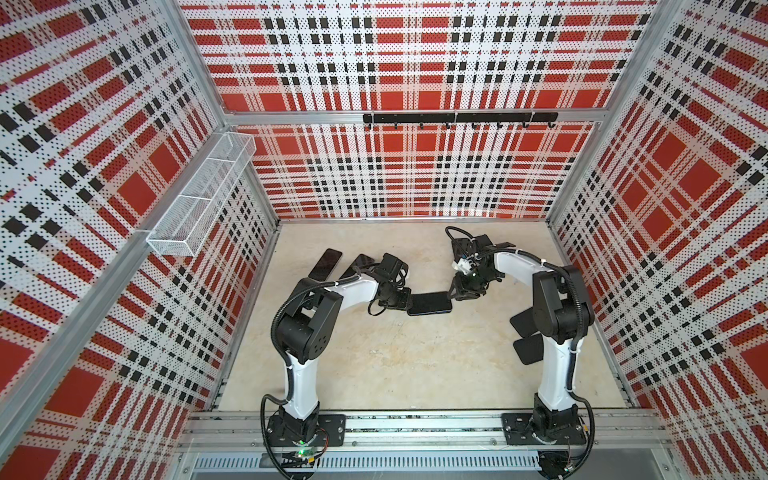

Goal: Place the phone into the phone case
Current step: 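Tilt the blue-framed phone down into the black case held by the left gripper, then press the phone into the case with the right gripper while the left grips it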

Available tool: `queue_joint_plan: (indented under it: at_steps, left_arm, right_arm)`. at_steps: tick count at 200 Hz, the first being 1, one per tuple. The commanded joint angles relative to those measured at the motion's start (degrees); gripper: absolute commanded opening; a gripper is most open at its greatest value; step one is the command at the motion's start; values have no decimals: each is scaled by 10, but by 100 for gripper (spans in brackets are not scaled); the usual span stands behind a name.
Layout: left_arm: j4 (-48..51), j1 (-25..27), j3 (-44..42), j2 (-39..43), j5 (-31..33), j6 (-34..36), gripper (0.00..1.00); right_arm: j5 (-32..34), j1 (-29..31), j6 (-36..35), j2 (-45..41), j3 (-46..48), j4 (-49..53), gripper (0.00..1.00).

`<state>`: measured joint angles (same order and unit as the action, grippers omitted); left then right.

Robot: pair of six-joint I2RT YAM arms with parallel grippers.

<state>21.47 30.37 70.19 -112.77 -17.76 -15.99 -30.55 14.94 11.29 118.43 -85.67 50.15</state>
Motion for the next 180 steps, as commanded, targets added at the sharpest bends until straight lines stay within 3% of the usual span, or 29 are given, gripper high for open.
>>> queue_joint_plan:
  at_steps: [1,112,180]
  left_arm:
    - [31,3,-8,-36,34,12,29]
    - [30,1,-6,-36,34,6,29]
    - [24,2,-9,-33,18,1,30]
  right_arm:
    - [24,6,-12,-16,-5,21,34]
    - [-8,28,-1,2,16,-7,16]
    - [-11,46,6,5,45,-15,13]
